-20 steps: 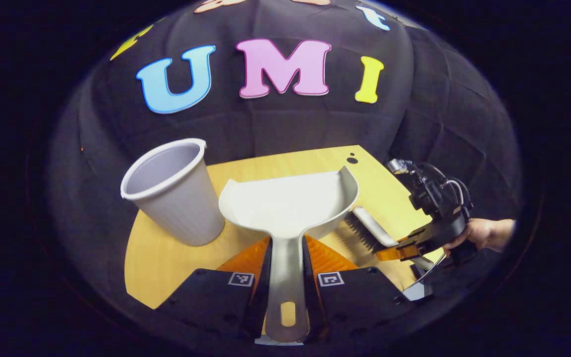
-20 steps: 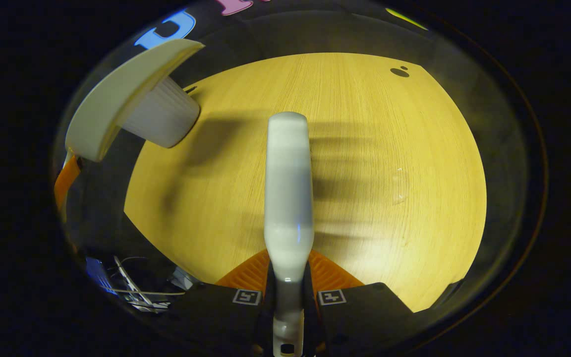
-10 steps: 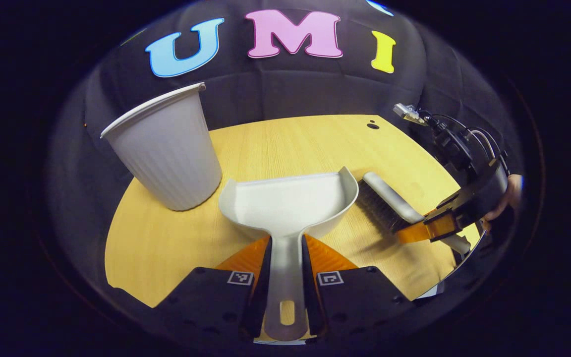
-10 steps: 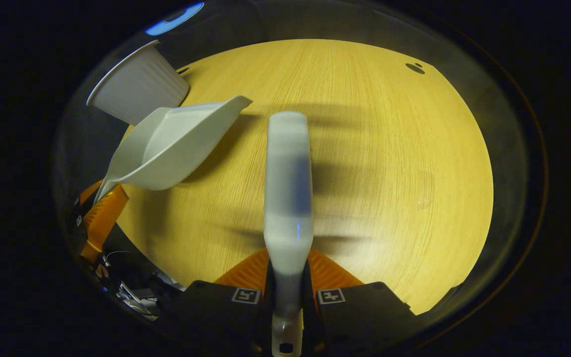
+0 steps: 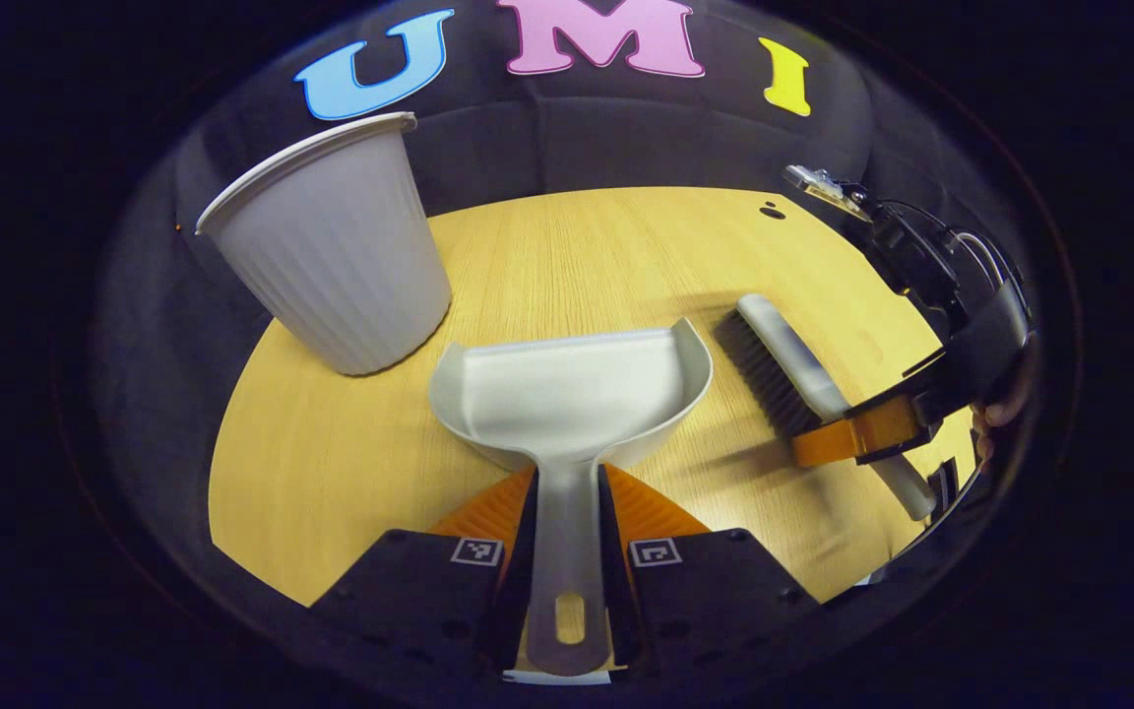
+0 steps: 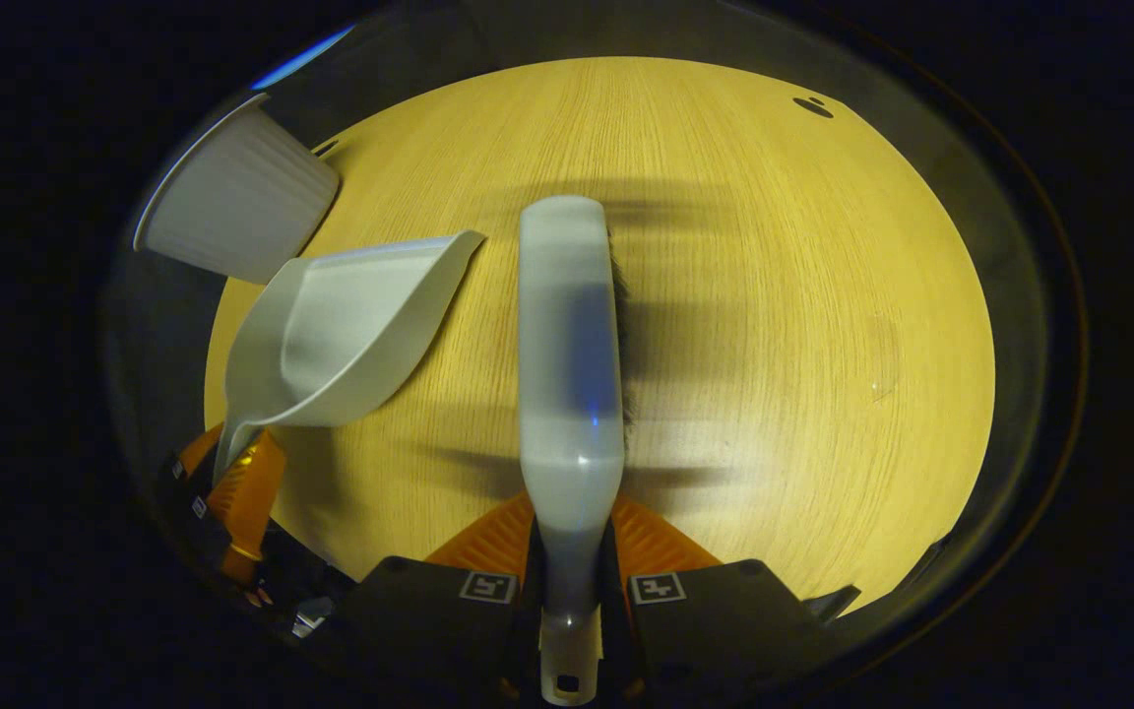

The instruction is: Pick up the small broom and dustpan from the desktop, sweep the trash into the dustpan with the broom, and then empty the trash into the garbage bin.

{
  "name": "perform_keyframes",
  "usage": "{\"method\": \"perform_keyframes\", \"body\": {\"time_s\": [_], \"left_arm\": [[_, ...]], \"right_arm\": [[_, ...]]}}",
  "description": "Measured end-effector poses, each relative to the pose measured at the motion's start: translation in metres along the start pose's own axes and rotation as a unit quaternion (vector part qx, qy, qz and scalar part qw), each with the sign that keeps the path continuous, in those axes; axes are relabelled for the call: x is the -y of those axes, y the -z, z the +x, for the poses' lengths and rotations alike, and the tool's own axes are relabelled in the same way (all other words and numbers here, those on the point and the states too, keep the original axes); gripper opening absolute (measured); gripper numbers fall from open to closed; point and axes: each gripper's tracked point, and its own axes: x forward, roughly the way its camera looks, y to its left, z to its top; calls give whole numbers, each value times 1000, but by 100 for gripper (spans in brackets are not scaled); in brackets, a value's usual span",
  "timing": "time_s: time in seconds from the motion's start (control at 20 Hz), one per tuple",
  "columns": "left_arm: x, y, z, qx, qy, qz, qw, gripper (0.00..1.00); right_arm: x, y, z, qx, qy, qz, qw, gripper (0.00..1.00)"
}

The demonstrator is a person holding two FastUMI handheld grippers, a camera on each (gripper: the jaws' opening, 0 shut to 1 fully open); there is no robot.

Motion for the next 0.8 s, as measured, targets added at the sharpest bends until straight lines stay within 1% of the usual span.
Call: {"method": "perform_keyframes", "body": {"time_s": [0.1,0.15,0.25,0.3,0.35,0.4,0.45,0.5,0.55,0.6,0.65,0.7,0.75,0.8], "left_arm": [[5,16,8,-39,11,-15,999,31],[7,21,11,-53,18,-24,998,31],[11,25,13,-70,30,-39,996,30],[11,26,10,-78,35,-39,996,32],[11,26,9,-80,36,-36,995,31],[12,25,9,-84,40,-31,995,34],[14,23,9,-84,46,-26,995,32],[15,21,9,-81,46,-24,995,39],[16,20,9,-82,45,-22,995,56],[16,18,8,-80,43,-21,996,72],[16,14,4,-75,44,-21,996,72],[16,10,0,-64,43,-19,997,74],[13,4,-9,-51,36,-16,998,74],[11,-2,-20,-40,33,-15,999,74]], "right_arm": [[-1,2,2,-5,7,-10,1000,25],[2,1,1,-5,10,-18,1000,30],[2,0,1,-7,9,-19,1000,30],[1,1,1,-9,8,-16,1000,29],[0,1,1,-9,6,-13,1000,30],[-1,1,0,-7,4,-15,1000,31],[0,0,1,-5,6,-19,1000,33],[1,-1,0,-1,7,-25,1000,39],[3,-3,-2,3,11,-35,999,48],[7,-6,-5,13,21,-51,998,66],[11,-10,-7,25,30,-66,997,75],[14,-15,-10,40,36,-80,995,93],[14,-19,-12,55,37,-87,994,97],[13,-23,-16,69,33,-87,993,97]]}}
